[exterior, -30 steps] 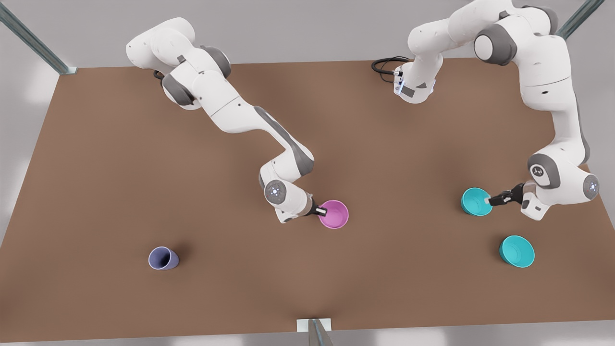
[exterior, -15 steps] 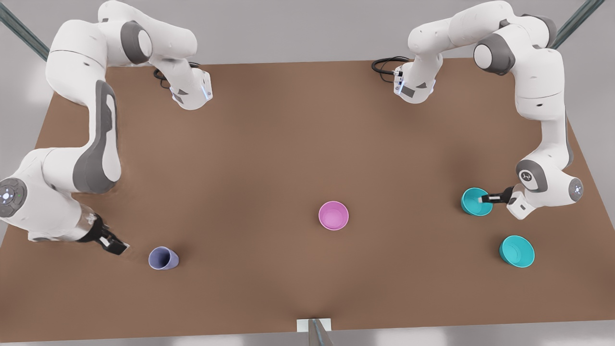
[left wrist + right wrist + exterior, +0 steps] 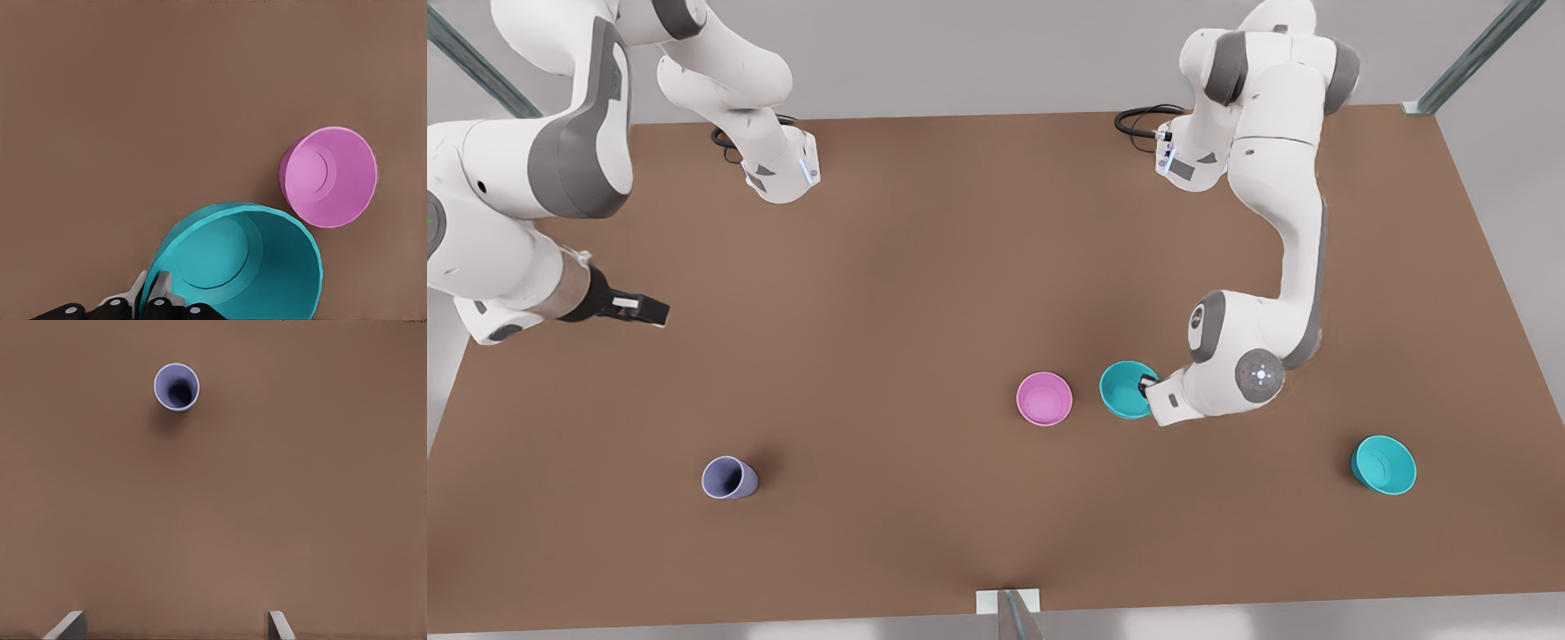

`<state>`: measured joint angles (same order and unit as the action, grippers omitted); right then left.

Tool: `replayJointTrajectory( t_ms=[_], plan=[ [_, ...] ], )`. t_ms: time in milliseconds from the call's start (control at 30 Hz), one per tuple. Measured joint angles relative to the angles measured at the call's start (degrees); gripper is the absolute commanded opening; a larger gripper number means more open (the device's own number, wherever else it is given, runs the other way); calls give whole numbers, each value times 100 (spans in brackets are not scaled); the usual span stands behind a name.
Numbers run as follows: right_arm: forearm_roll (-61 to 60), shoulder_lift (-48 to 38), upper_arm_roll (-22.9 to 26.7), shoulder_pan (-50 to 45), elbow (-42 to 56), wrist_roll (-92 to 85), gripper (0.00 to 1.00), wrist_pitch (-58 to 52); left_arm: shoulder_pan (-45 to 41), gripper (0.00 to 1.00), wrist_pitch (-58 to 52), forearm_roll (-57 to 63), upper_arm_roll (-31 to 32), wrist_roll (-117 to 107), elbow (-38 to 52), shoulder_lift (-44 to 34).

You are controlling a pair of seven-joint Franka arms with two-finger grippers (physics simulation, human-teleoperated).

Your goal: Stack the blue bowl on the pink bowl

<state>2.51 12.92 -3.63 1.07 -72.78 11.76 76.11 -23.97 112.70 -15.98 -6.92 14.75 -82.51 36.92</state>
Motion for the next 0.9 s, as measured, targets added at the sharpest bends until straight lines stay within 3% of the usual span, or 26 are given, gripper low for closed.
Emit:
replayJointTrajectory(
  t_ms=[333,900],
  plan=[
    [-13,182,21,106,-28,-687,100,92,-642,21,-171,-277,38,-2290,1135,865],
    [-62,278,18,105,-28,-1236,100,143,-679,21,-356,-495,163,-4254,1183,1127]
  ],
)
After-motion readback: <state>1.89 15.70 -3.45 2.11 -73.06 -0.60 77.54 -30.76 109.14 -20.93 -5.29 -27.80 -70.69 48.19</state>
